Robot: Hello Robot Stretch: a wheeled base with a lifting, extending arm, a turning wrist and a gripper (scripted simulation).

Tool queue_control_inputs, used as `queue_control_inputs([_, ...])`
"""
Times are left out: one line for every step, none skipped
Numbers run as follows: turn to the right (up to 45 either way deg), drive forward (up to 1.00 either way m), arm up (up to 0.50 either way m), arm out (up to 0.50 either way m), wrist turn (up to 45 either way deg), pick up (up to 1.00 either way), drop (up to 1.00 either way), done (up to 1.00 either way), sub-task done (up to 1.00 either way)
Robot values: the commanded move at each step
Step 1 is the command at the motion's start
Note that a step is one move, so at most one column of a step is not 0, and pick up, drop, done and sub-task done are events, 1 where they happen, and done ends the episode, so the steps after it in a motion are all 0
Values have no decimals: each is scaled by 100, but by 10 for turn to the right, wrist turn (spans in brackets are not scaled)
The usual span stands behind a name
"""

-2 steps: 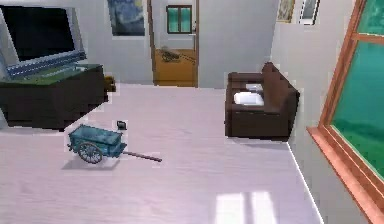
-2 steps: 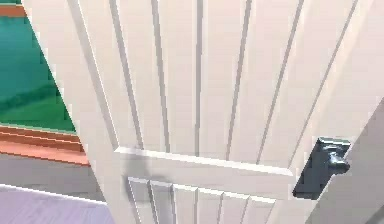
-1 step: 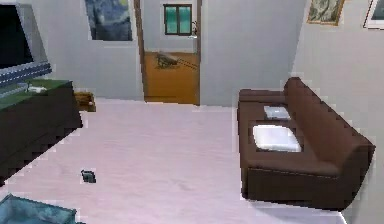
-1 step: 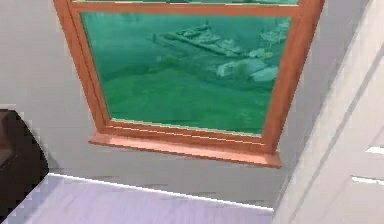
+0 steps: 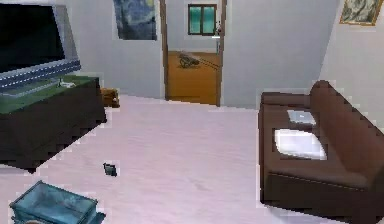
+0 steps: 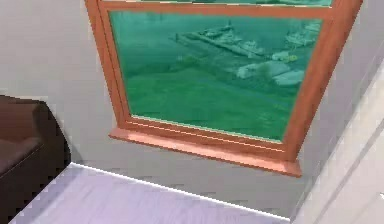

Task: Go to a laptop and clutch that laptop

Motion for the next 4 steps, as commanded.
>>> queue_control_inputs([0, 90, 0, 0, 0, 0, 0, 0, 0])
queue_control_inputs([240, 0, 0, 0, 0, 0, 0, 0, 0])
queue_control_inputs([0, 25, 0, 0, 0, 0, 0, 0, 0])
queue_control_inputs([-90, 0, 0, 0, 0, 0, 0, 0, 0])
